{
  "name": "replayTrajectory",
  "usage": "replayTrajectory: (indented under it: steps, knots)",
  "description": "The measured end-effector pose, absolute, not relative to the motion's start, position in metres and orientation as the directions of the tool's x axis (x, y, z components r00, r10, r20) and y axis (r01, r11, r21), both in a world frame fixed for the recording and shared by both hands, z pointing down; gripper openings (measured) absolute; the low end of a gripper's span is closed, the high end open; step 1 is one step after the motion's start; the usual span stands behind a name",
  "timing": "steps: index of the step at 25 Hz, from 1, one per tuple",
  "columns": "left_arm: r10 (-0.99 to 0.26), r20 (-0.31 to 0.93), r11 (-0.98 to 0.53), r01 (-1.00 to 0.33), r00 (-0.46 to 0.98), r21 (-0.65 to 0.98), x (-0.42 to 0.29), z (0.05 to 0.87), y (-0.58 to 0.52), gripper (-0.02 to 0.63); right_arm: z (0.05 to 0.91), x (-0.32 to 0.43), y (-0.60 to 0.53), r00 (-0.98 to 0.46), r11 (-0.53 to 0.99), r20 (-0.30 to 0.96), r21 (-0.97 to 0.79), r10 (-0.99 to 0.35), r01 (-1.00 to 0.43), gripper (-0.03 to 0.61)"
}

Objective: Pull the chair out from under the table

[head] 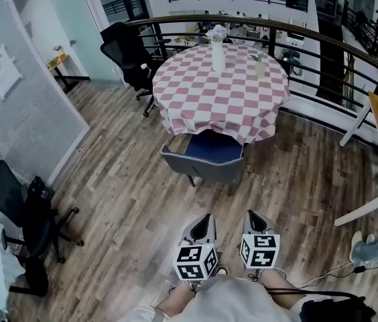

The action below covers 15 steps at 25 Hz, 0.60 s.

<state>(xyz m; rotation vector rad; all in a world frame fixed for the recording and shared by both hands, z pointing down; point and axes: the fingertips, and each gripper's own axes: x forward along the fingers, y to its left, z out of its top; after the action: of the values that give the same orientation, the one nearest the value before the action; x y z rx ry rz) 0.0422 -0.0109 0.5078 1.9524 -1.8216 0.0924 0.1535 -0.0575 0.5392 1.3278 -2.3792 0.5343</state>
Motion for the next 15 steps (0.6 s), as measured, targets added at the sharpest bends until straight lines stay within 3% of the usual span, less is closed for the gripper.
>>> replayTrajectory:
  steps: [15]
  knots:
    - [-0.932, 0.334, -0.032, -0.949, 0.142, 0.314, 0.011, 0.509, -0.075, 0.003, 0.538, 0.117, -0.116, -0.49, 0.493, 0.484, -0.133, -0.725, -0.86, 0.017]
